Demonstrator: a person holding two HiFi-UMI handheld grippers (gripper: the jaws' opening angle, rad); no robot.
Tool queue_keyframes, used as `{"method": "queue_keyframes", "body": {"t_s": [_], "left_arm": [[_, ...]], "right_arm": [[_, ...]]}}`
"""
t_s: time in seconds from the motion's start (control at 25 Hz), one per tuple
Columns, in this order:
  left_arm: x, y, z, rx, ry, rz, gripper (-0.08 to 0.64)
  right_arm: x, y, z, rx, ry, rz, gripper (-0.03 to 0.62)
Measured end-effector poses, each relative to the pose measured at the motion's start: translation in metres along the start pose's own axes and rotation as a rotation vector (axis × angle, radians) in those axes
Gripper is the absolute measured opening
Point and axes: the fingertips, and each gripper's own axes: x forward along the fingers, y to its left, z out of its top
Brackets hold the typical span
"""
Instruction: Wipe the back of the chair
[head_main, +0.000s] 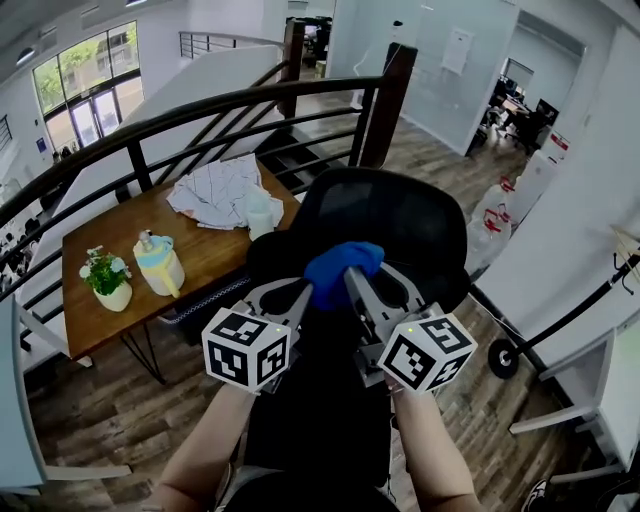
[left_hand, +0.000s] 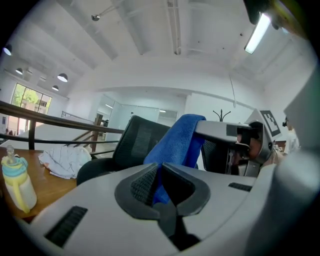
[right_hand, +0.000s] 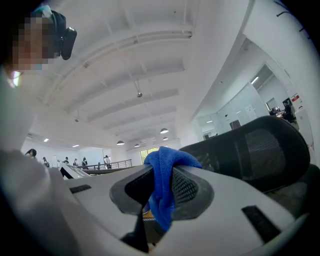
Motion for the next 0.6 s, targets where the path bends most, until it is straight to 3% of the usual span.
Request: {"method": "queue_keyframes", "body": {"t_s": [0.28, 0.6], "left_arm": [[0.001, 0.022, 0.034, 0.028, -0.055, 0.067, 0.035], [0.007, 0.036, 0.047, 0.049, -0.062, 0.109, 0.035]], "right_arm": [[0.039, -0.002, 0.030, -0.037, -0.024, 0.056, 0.083], [0.071, -0.018, 0.024, -0.025, 0.003, 0.022, 0.083]]}}
